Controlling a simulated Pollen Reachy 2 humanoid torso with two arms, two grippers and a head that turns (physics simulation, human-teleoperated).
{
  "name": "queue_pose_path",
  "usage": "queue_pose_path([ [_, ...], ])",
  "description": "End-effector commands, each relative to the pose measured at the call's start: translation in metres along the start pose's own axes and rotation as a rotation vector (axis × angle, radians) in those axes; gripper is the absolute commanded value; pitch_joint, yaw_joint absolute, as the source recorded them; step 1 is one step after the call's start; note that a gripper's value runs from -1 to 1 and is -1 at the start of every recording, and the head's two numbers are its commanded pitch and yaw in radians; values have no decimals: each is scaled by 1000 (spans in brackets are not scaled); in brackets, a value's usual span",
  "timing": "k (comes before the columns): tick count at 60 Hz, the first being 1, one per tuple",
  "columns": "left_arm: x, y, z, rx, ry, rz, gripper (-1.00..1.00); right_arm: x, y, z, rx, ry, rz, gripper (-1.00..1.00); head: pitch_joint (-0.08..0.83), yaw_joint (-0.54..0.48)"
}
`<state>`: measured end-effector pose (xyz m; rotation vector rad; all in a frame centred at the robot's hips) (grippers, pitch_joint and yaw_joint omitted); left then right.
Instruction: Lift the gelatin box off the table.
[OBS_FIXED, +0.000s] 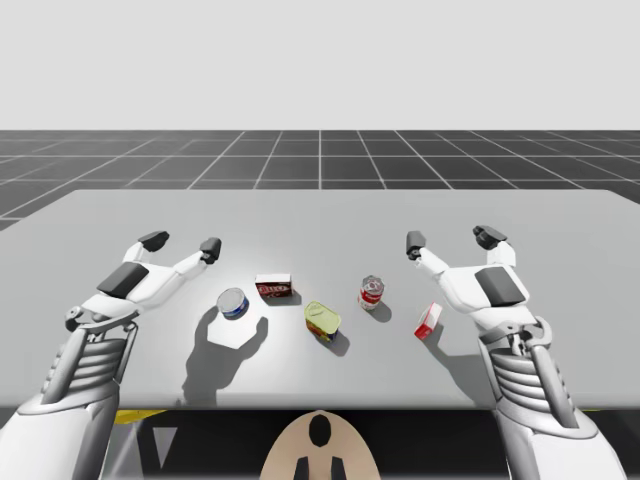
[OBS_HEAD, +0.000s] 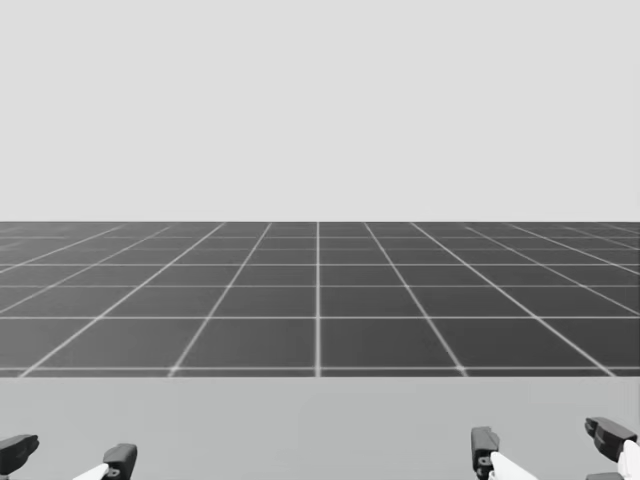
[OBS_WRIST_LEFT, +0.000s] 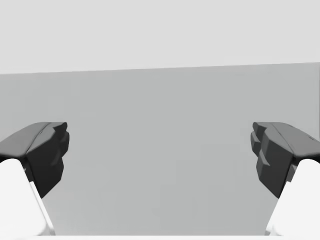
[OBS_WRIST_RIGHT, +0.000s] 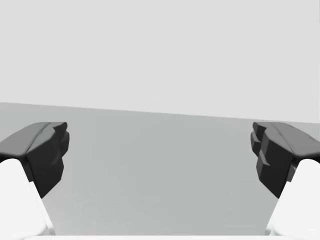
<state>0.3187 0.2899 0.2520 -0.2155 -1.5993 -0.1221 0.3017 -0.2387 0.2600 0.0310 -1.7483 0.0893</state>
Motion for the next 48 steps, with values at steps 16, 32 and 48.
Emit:
queue_pose_path([
  [16, 0, 0, 1, 8, -8, -21, -1000, 1, -2, -1, -2, 1, -13, -1000, 163, -11],
  [32, -1, -1, 1, 19, -19, -62, -1000, 1, -2, -1, -6, -9, -2, -1000, 371, -17],
  [48, 2, -2, 3, 14, -28, -59, -1000, 2, -2, -1, -8, -9, 2, -1000, 551, -167],
])
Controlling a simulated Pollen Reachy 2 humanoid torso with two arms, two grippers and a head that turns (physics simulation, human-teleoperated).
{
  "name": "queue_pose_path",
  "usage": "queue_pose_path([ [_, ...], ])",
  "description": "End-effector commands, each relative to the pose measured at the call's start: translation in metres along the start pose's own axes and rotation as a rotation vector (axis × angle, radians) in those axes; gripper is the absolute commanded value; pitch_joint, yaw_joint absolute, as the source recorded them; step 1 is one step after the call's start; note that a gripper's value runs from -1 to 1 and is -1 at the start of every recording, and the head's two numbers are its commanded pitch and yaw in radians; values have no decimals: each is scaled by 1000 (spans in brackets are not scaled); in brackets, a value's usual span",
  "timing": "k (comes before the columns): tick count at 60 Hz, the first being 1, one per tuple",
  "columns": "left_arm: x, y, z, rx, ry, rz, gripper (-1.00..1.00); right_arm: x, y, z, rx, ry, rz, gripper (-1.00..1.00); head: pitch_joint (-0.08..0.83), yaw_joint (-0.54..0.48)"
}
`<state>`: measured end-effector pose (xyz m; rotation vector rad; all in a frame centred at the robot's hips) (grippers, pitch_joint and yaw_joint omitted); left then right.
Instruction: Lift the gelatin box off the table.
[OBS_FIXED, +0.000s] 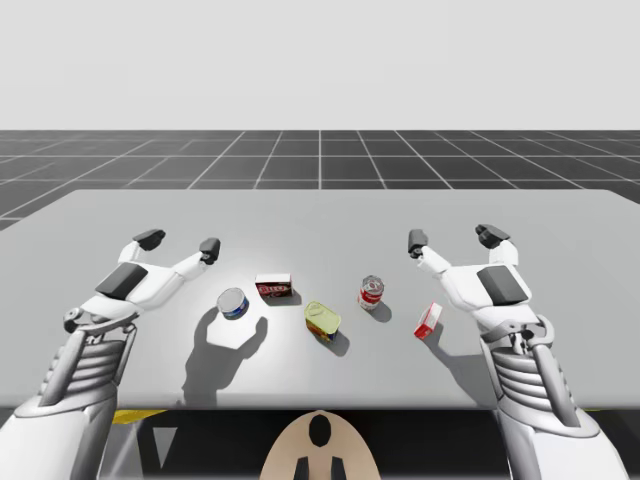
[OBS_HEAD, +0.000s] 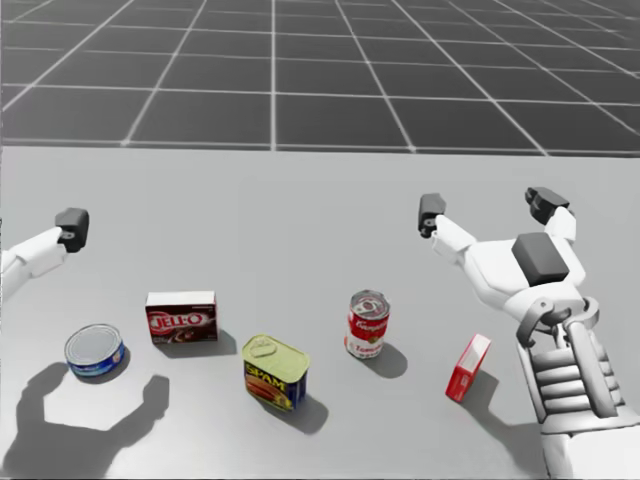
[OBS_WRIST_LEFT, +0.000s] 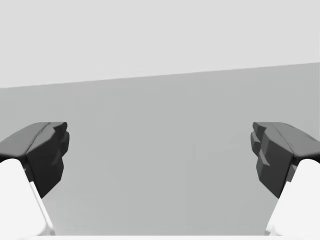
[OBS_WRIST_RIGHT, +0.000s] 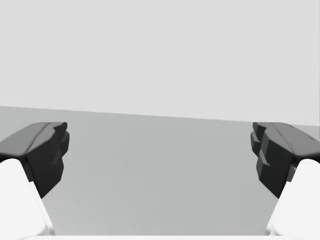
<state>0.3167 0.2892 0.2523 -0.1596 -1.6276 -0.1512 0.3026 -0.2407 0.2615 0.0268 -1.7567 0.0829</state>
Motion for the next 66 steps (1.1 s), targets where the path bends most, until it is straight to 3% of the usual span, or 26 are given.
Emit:
queue_pose_path([
  [1, 2, 0, 1, -2, -7, -2, -1000, 1, 0, 0, -1, -1, 3, -1000, 558, -176],
  [22, 5, -3, 2, -13, -18, 3, -1000, 0, 0, 0, 8, 4, 4, -1000, 745, -379],
  [30, 5, -3, 1, -13, -18, -1, -1000, 4, 5, 4, 44, 18, -20, -1000, 745, -380],
  [41, 5, -5, 3, -7, -17, 1, -1000, 11, -2, 20, 96, 63, -57, -1000, 741, -366],
  [45, 5, -5, 3, -6, -15, 1, -1000, 10, -8, 29, 133, 63, -18, -1000, 741, -367],
  [48, 5, -5, 4, -6, -15, 3, -1000, 7, -13, 38, 160, 58, -18, -1000, 741, -368],
  [57, 5, -5, 4, -4, -13, 7, -1000, -4, -38, 67, 282, 76, 99, -1000, 741, -371],
  [66, 5, -6, 4, -3, -11, 9, -1000, -12, -50, 92, 463, 131, 116, -1000, 740, -378],
])
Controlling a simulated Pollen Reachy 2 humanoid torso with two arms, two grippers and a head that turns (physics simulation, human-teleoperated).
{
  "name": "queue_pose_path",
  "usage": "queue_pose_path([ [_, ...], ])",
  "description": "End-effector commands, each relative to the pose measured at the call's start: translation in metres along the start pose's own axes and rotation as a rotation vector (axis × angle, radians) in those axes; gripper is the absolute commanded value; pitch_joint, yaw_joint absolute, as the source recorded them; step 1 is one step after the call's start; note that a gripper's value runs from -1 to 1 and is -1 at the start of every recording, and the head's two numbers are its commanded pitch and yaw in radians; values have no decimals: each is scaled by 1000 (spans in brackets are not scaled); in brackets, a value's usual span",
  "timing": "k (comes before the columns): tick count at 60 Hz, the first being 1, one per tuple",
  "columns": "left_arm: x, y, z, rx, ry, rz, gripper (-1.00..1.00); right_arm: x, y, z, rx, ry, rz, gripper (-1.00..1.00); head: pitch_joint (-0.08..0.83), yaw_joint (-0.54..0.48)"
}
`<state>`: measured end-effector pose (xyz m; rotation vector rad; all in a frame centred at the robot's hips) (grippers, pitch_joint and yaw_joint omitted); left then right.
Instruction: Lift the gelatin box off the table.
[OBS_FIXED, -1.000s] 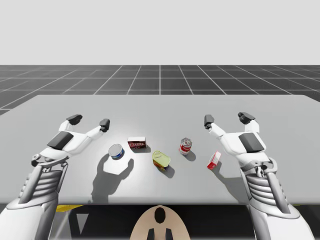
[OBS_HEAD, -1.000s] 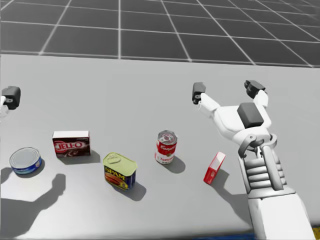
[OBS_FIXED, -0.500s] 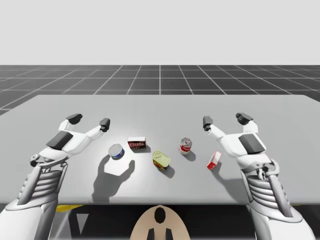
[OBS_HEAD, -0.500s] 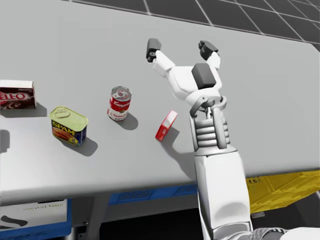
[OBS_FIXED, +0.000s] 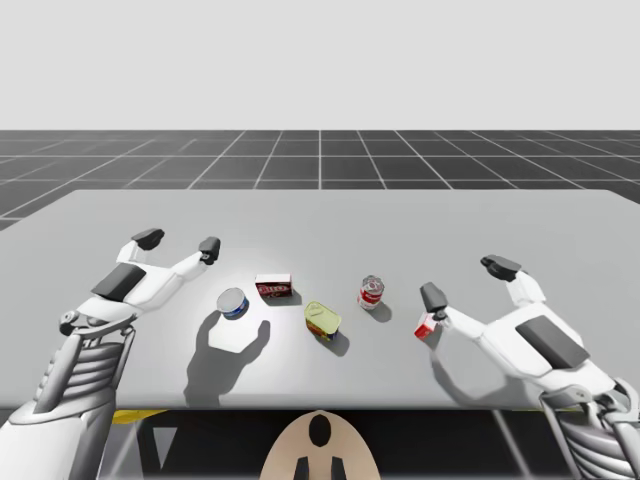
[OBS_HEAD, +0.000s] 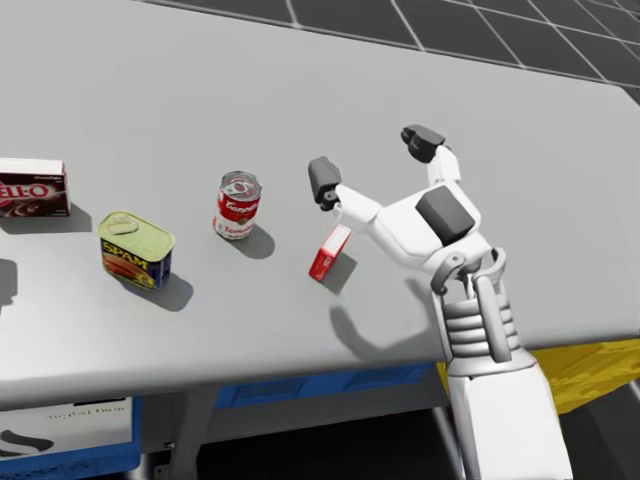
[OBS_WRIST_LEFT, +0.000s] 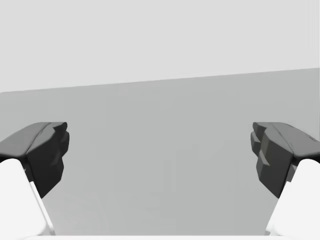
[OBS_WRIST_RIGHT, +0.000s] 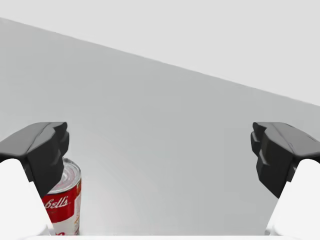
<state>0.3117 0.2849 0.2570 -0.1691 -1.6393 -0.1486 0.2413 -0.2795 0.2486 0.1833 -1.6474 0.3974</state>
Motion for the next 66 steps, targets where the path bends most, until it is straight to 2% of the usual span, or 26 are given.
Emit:
queue_pose_path([
  [1, 0, 0, 0, 1, 2, 3, -1000, -16, -7, 34, 188, 61, 44, -1000, 740, -379],
  [9, 0, 0, 0, 0, 3, 3, -1000, -31, -14, 46, 284, 89, 39, -1000, 738, -380],
  [19, 0, 0, 0, 1, 5, 5, -1000, -54, -25, 44, 310, 115, 32, -1000, 735, -380],
  [26, 0, 1, 0, 1, 3, 4, -1000, -72, -30, 38, 325, 145, 7, -1000, 735, -379],
  [30, 0, 1, 0, 2, 3, 4, -1000, -80, -30, 34, 354, 150, -27, -1000, 734, -378],
  [49, 0, 1, 0, 4, 2, 3, -1000, -98, -36, 11, 374, 202, -92, -1000, 735, -375],
  [66, 0, 2, 0, 3, 2, -1, -1000, -114, -30, -9, 411, 270, -104, -1000, 742, -365],
])
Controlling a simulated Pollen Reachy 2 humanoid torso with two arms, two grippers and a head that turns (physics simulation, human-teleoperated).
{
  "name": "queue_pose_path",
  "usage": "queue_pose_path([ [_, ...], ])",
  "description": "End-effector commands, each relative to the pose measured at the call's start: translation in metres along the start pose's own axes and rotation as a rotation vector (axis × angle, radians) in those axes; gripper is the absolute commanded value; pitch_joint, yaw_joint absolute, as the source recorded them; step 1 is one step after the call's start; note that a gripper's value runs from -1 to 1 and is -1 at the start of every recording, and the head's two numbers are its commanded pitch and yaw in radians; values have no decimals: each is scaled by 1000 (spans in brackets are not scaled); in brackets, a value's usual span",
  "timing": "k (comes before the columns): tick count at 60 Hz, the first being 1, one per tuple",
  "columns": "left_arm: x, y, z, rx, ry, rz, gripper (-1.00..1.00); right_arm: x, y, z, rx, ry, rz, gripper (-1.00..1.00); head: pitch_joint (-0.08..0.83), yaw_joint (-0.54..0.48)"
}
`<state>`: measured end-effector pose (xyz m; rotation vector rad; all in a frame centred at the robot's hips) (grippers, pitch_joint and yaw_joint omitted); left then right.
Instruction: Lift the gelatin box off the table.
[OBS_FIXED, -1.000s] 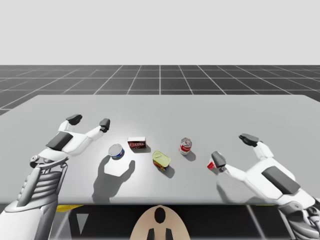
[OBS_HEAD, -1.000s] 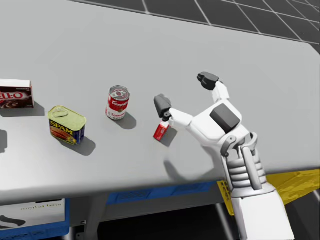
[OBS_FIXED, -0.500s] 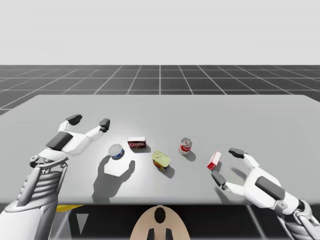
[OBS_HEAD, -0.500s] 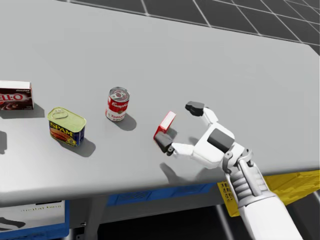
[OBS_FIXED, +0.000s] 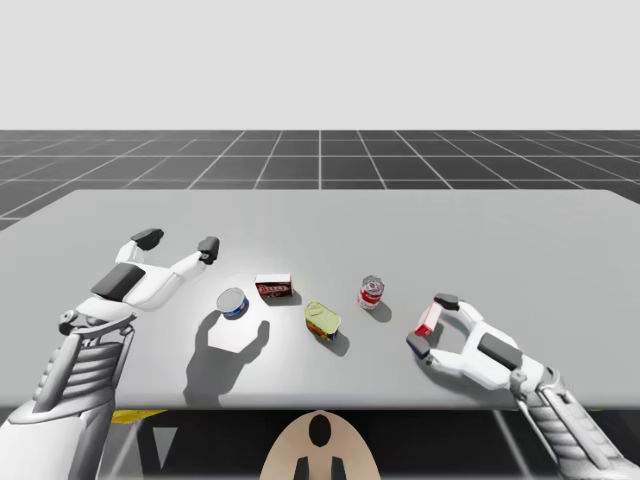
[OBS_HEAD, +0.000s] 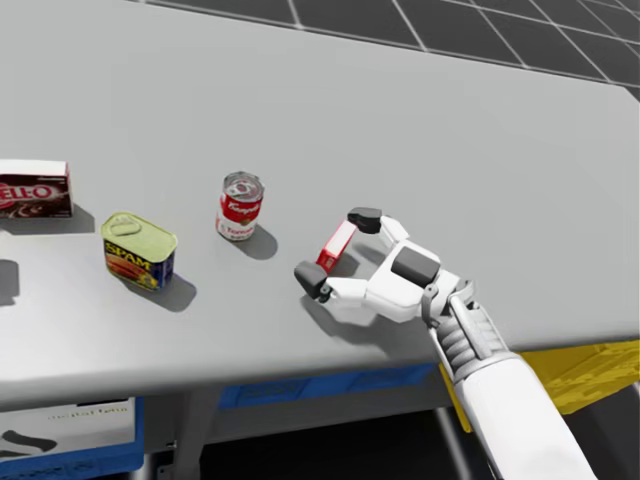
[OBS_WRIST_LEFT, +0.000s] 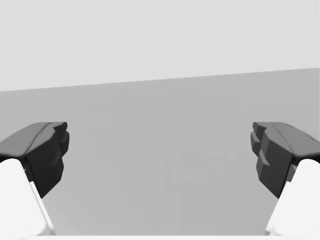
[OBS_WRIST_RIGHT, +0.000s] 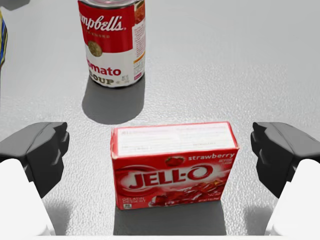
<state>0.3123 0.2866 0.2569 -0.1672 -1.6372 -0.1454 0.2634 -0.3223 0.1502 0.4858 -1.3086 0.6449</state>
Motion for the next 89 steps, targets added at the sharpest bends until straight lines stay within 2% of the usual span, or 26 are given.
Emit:
queue_pose_path([
  [1, 0, 0, 0, 0, -1, -2, -1000, -7, -3, -15, 19, 32, -16, -1000, 742, -365],
  [12, 0, 1, 0, -1, 0, -4, -1000, -9, -3, -22, 15, 40, -13, -1000, 744, -363],
  [15, 0, 1, 0, -1, 0, -5, -1000, -10, -1, -22, 17, 47, -24, -1000, 743, -363],
  [16, 0, 1, 0, -1, 0, -5, -1000, -11, 0, -22, 2, 41, -25, -762, 742, -363],
  [17, 0, 1, 0, -1, 0, -5, -1000, -11, 0, -22, 1, 42, -26, -615, 741, -363],
  [18, 0, 1, 0, -2, 0, -5, -1000, -12, 1, -20, 1, 58, -17, -70, 739, -364],
  [19, 0, 1, 0, -2, 0, -5, -1000, -12, 1, -20, 3, 64, -15, 633, 738, -364],
  [20, 0, 1, 0, -2, 0, -5, -1000, -13, 0, -20, 8, 64, -19, 736, 737, -364],
  [21, -1, 0, 0, -2, 1, -5, -1000, -13, 1, -20, 13, 67, -23, 940, 732, -365],
  [31, -1, 0, -1, -3, 2, -7, -1000, -13, 0, -19, 19, 62, -33, 1000, 678, -373],
  [39, -2, -1, -1, -3, 5, -9, -1000, -13, -1, -18, 18, 63, -31, 987, 523, -387],
  [40, -2, -1, -1, -4, 6, -10, -1000, -13, -1, -18, 18, 63, -30, 971, 482, -392],
  [46, -2, -2, -1, -4, 8, -11, -1000, -14, -1, -18, 19, 64, -27, 971, 387, -410],
  [53, -2, -2, -1, -5, 6, -9, -1000, -10, 0, -17, 14, 60, -20, 981, 354, -424],
  [57, -1, -2, -1, -6, 6, -9, -1000, -1, 2, -16, 8, 52, 4, 993, 336, -432],
  [63, -2, -2, -1, -9, 9, -15, -1000, 23, 7, -15, -4, 27, 44, 993, 324, -439],
  [74, -1, -2, -1, -12, 5, -21, -1000, 104, 16, -11, -67, -111, 156, 1000, 319, -448],
  [79, 0, -1, 0, -12, 2, -18, -1000, 135, 21, -9, -105, -186, 162, 996, 313, -449],
  [80, 0, -1, 0, -12, 1, -17, -1000, 147, 25, -7, -118, -217, 175, 993, 311, -449],
  [83, 0, -1, 0, -12, 0, -16, -1000, 158, 28, -5, -133, -248, 185, 1000, 308, -447],
  [89, 1, -2, 0, -13, -2, -14, -1000, 196, 41, 4, -172, -356, 208, 1000, 293, -441],
])
